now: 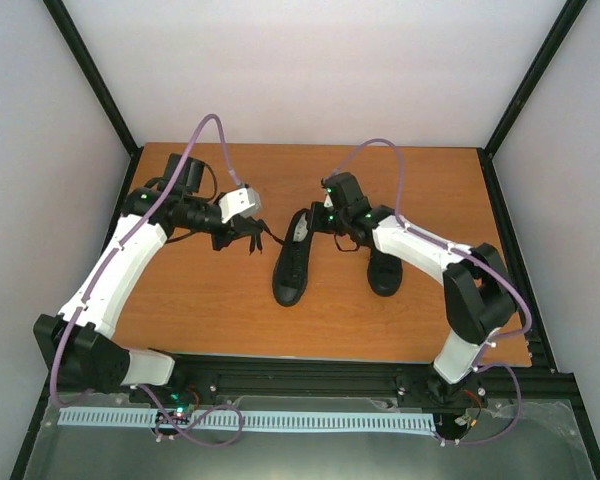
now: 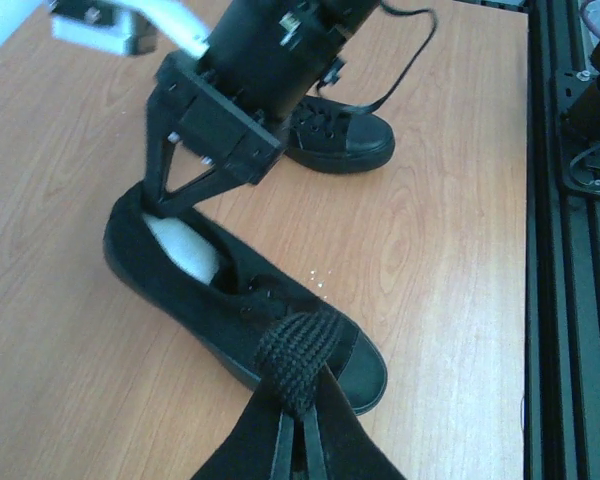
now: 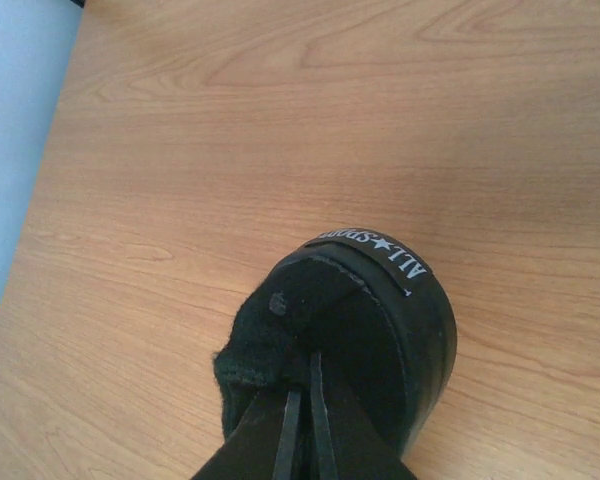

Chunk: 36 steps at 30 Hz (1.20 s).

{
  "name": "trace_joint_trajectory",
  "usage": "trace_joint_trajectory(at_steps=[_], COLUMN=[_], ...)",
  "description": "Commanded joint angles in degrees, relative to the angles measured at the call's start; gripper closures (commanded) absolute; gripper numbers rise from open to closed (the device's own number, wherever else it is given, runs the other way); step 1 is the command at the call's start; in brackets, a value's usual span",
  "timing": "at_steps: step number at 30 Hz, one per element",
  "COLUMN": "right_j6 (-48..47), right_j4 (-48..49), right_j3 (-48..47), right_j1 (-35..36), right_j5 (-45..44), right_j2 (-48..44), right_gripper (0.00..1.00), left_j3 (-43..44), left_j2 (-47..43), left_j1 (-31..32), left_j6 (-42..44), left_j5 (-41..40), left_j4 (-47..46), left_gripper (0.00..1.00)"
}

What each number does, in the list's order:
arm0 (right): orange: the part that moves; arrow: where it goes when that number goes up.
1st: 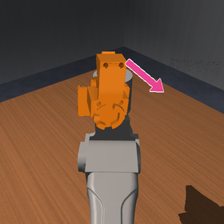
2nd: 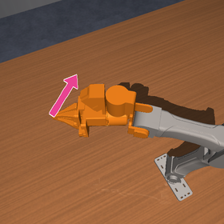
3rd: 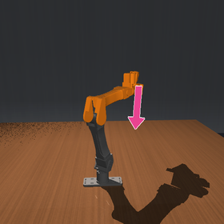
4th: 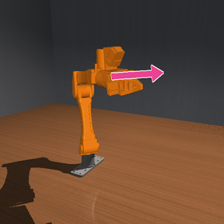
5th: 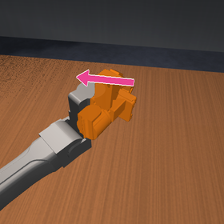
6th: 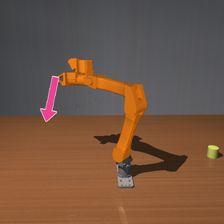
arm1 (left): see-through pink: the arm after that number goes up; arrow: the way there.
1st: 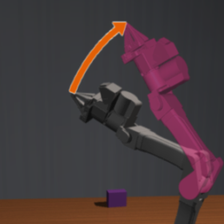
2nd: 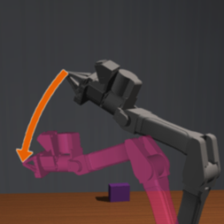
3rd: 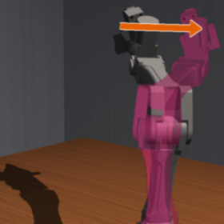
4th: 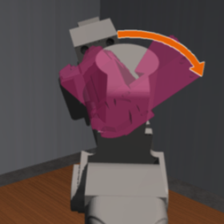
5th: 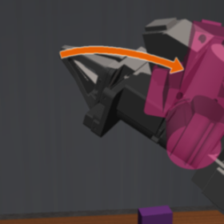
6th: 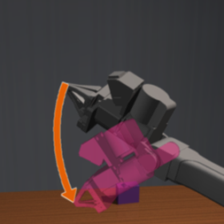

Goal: Tie the shoes
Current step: Place the shoe at the center of the board, then cross the shoelace with the shoelace.

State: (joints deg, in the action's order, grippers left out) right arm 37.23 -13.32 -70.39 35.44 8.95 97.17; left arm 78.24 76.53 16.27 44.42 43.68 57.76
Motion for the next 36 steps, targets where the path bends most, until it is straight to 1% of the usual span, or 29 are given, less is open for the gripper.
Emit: trace_joint_trajectory(at_steps=[1, 4, 7, 9, 10, 12, 13, 15, 20, 22, 24, 26, 29, 32, 34, 36], right_j6=[1.22, -1.77, -3.39, -5.72, -7.45, -13.47, -15.87, -19.43, -28.6, -34.03, -38.48, -40.73, -42.64, -42.99, -41.82, -41.82], right_j4=[2.9, -0.71, -1.73, -1.93, -3.36, -8.62, -10.96, -12.18, -8.39, -6.92, -3.4, 2.79, 10.2, 14.87, 18.74, 20.45], right_j3=[-5.43, -9.79, -10.78, -11.69, -13.75, -18.53, -20.1, -19.23, -9.64, -5.83, -1.52, 2.78, 5.67, 4.6, 4.22, 3.1], right_j1=[0.5, 0.51, 0.49, 0.51, 0.51, 0.42, 0.3, -0.68, -4.79, -4.85, -4.79, -4.41, -2.89, -1.1, -0.99, -0.97], right_j5=[4.57, 6.48, 7.17, 10.15, 12.55, 16.08, 15.99, 14.3, 18.09, 20.54, 27.39, 32.33, 34.45, 34.64, 34.19, 33.77], right_j2=[5.64, 10.34, 12.49, 14.08, 15.28, 18.55, 19.09, 17.28, 6.47, 2.0, -2.2, -5.97, -7.91, -6.27, -4.95, -3.22], right_gripper=[0.97, 0.97, 0.97, 0.97, 0.96, 0.88, 0.82, 0.7, 0.45, 0.4, 0.38, 0.38, 0.38, 0.37, 0.37, 0.38], left_j3=[2.85, 3.35, 2.77, 2.1, 1.88, 1.44, 1.2, 0.89, 0.45, 0.51, 1.27, 2.19, 3.75, 4.93, 5.34, 5.55], left_j2=[0.69, 1.02, 1.31, 1.73, 1.99, 2.59, 2.94, 3.74, 5.47, 6.1, 7.05, 8.04, 9.35, 9.96, 10.3, 10.46], left_j1=[2.43, 3.98, 4.03, 4.03, 4.03, 4.04, 4.03, 4.1, 4.03, 4.02, 4.03, 4.03, 4.03, 4.03, 4.03, 4.02], left_j6=[-1.74, -1.77, -2.3, -3.19, -3.37, -3.0, -2.49, -1.96, -1.08, -0.78, -0.56, -0.51, -0.9, -1.04, -1.11, -1.24], left_j5=[1.09, 1.38, -0.04, -1.26, -1.32, -1.36, -1.69, -3.95, -11.2, -13.35, -14.7, -16.09, -16.93, -16.2, -15.72, -15.56], left_j4=[0.73, 0.61, -1.04, -2.57, -3.1, -3.98, -4.39, -5.77, -7.73, -8.28, -8.17, -7.54, -6.31, -5.21, -4.59, -4.35], left_gripper=[0.99, 0.99, 0.99, 0.99, 0.99, 0.99, 0.99, 0.99, 0.99, 0.99, 0.99, 0.99, 0.99, 0.99, 0.99, 0.99])
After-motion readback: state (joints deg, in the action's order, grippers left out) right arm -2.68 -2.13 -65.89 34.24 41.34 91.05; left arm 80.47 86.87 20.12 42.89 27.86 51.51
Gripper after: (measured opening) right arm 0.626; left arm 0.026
